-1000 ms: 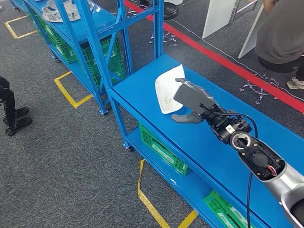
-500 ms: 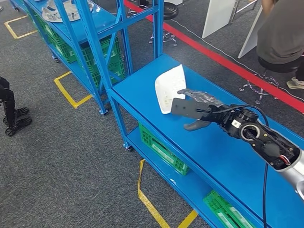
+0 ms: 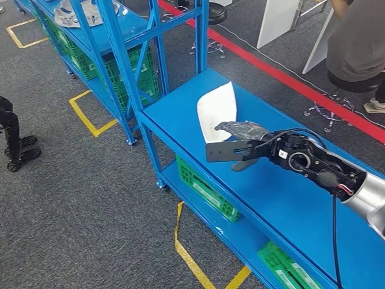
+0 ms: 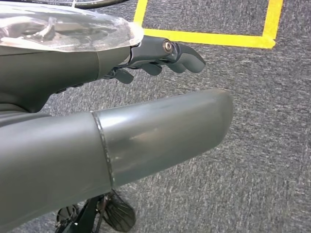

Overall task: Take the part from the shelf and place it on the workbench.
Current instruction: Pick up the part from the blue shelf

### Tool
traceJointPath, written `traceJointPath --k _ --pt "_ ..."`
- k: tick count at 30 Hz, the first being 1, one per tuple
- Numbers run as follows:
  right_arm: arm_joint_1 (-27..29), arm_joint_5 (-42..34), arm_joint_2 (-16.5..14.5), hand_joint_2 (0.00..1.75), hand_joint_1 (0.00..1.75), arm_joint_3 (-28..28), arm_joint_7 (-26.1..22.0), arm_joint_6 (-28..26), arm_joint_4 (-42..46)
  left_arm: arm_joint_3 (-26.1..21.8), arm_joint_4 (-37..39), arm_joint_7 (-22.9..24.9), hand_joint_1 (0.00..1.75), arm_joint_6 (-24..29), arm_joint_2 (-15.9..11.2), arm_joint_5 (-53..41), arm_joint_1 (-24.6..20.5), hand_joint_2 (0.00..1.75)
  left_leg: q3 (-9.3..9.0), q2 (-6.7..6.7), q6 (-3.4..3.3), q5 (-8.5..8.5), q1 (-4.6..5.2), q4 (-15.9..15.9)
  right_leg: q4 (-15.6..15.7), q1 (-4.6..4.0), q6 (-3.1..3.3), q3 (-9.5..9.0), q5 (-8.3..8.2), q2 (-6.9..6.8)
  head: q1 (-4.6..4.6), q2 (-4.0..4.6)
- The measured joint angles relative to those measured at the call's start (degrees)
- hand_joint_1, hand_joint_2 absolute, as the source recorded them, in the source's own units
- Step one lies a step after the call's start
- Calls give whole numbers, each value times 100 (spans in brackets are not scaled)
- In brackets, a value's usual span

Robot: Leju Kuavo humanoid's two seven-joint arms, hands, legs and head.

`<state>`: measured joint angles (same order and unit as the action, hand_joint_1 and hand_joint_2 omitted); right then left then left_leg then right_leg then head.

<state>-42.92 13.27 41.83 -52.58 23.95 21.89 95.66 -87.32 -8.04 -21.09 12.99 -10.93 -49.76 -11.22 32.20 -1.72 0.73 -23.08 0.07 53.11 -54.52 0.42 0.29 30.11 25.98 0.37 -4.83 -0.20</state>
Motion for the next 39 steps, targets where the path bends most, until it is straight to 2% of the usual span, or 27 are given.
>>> traceJointPath --k 10,15,24,29,39 --pt "-278 747 -205 175 0 -776 -215 425 -558 0 0 -65 0 -27 3 -75 -6 0 1 -4 0 0 0 0 0 0 -1 1 1 -3 1 0" --pt "-293 1060 -255 175 0 -1003 -303 418 -837 0 0 -54 0 -27 4 -141 -16 0 1 -4 0 0 0 0 1 0 -1 1 1 -3 1 0" --pt "-391 2102 -380 175 0 -1289 -413 265 -1410 0 0 -42 0 -57 10 -284 -112 0 -2 -4 -1 1 0 1 1 0 -1 0 0 -3 0 0" --pt "-421 2630 -404 175 0 -1301 -387 95 -1663 0 0 -44 0 -66 15 -335 -170 0 -2 -4 -1 1 0 3 0 1 -2 -1 -1 -2 1 0" --pt "-421 2928 -411 175 0 -954 -309 -92 -1707 0 0 -64 0 -77 16 -382 -182 0 -2 -3 -1 1 0 3 1 1 -2 1 -1 -1 1 0"
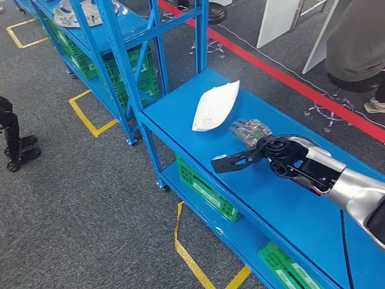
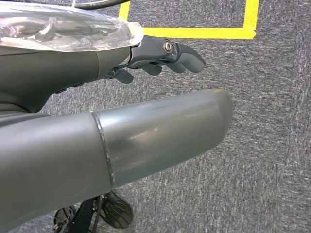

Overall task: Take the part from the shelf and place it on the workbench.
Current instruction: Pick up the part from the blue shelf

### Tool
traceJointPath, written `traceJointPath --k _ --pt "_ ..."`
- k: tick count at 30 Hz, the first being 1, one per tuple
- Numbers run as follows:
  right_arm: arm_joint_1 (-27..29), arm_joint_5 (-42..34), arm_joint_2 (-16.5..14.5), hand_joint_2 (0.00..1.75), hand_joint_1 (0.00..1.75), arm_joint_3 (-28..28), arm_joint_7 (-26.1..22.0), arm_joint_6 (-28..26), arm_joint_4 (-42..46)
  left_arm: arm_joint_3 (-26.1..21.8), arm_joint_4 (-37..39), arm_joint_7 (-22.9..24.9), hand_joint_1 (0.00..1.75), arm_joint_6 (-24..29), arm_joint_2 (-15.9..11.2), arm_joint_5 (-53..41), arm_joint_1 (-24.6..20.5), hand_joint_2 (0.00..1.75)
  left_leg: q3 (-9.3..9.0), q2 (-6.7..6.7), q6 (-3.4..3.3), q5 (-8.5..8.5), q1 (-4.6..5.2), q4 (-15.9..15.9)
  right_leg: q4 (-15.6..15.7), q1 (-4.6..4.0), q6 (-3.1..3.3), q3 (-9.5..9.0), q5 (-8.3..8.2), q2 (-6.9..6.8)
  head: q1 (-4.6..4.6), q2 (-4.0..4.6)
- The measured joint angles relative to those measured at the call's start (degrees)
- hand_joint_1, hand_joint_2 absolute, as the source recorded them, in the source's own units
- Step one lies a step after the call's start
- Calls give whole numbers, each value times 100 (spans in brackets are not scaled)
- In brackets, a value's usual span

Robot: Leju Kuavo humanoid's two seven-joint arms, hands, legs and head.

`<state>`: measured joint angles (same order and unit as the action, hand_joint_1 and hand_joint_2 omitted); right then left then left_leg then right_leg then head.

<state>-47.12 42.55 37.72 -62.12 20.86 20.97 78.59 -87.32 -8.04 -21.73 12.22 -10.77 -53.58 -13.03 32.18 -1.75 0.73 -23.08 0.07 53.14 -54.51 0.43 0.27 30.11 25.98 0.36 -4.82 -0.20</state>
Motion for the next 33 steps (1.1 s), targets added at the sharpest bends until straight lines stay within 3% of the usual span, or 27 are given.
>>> traceJointPath --k 21,33 --pt "13 415 -35 175 0 621 17 -416 94 0 0 10 0 13 19 -137 -44 0 -1 0 0 0 0 1 0 0 0 -1 0 0 0 0" --pt "-36 809 -389 175 0 766 -368 -1182 -701 1 0 101 0 85 89 -296 -232 0 0 -1 0 0 0 1 0 0 0 -2 0 -1 1 0"
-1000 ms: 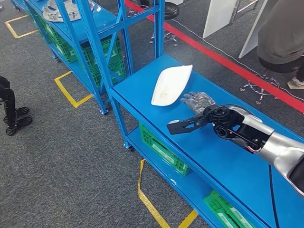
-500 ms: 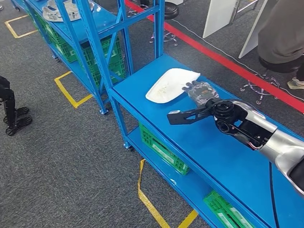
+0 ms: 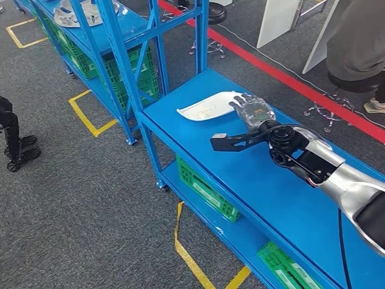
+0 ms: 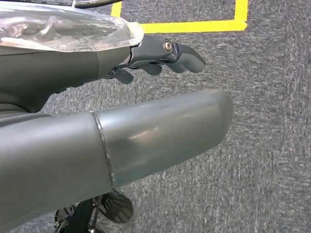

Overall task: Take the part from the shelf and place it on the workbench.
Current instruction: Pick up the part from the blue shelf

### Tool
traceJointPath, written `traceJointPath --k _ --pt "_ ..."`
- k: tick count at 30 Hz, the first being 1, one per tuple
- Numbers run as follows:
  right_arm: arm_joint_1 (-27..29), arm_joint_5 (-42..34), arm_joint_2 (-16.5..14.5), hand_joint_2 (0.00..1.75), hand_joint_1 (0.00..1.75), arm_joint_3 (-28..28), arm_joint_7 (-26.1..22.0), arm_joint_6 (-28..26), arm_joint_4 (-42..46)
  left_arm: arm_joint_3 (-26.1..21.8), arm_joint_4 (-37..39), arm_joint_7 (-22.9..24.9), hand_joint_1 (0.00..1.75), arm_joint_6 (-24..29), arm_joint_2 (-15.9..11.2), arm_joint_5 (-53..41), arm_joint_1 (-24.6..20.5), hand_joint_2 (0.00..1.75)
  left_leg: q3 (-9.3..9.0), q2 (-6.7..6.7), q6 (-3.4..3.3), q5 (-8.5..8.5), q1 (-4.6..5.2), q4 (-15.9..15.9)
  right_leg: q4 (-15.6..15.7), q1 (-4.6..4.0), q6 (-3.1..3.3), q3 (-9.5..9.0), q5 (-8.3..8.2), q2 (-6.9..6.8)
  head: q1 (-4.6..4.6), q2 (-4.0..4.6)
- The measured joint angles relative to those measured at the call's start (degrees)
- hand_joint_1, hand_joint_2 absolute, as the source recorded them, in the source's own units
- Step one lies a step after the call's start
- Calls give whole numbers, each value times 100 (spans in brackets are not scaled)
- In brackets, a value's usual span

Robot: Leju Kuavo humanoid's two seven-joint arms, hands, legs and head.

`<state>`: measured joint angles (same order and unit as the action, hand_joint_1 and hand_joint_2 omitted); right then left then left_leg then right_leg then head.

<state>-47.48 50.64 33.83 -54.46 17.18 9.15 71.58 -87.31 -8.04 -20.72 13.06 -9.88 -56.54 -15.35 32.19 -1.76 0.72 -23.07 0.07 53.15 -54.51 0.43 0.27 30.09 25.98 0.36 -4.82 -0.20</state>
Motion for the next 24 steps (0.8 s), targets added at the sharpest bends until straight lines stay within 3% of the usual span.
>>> traceJointPath --k 24 --pt "-421 398 -1098 175 0 32 -427 -945 -2803 45 0 64 0 -32 132 -285 -248 0 -1 0 0 0 0 1 0 0 0 1 0 1 -1 0"
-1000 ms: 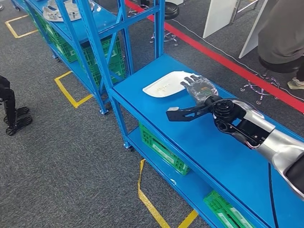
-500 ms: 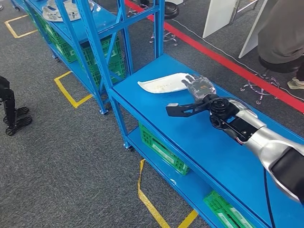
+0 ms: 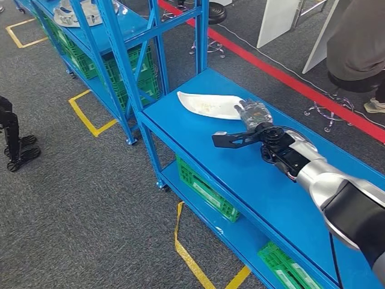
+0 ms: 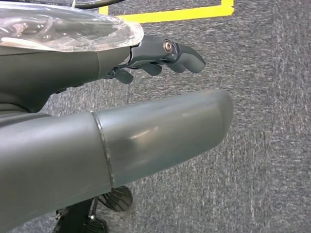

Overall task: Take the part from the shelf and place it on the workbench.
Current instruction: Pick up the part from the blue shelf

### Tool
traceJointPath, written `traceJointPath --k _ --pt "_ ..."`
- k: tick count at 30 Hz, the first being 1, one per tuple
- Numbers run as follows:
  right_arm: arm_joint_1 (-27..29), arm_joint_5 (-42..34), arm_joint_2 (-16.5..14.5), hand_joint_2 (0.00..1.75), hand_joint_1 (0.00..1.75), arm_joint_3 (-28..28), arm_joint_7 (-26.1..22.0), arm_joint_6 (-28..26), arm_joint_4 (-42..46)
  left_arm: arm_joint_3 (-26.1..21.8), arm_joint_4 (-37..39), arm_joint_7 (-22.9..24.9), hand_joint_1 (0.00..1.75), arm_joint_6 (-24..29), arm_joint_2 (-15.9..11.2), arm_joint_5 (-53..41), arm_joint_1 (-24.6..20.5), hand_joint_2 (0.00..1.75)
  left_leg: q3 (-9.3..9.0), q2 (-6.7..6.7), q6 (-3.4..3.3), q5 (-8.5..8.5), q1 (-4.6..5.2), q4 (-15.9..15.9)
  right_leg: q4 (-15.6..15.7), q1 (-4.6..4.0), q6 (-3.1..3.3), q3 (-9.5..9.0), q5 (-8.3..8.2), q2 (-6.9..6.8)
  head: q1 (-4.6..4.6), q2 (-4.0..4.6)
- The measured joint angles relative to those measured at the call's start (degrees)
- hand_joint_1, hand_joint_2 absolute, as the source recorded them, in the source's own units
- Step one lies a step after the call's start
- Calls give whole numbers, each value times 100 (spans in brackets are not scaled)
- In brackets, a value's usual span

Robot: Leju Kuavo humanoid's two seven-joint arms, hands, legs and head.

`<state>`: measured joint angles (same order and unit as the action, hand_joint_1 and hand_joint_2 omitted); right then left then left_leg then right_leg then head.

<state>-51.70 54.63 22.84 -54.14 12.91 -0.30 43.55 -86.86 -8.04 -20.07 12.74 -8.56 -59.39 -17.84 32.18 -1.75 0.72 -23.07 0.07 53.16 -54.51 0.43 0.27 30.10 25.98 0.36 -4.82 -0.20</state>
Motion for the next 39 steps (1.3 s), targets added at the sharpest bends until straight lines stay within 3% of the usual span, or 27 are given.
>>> traceJointPath --k 39 --pt "-483 713 -800 175 0 4 -63 -429 -1254 24 0 -34 0 26 140 -239 -110 0 -1 2 0 0 0 2 0 0 0 1 0 1 0 0"
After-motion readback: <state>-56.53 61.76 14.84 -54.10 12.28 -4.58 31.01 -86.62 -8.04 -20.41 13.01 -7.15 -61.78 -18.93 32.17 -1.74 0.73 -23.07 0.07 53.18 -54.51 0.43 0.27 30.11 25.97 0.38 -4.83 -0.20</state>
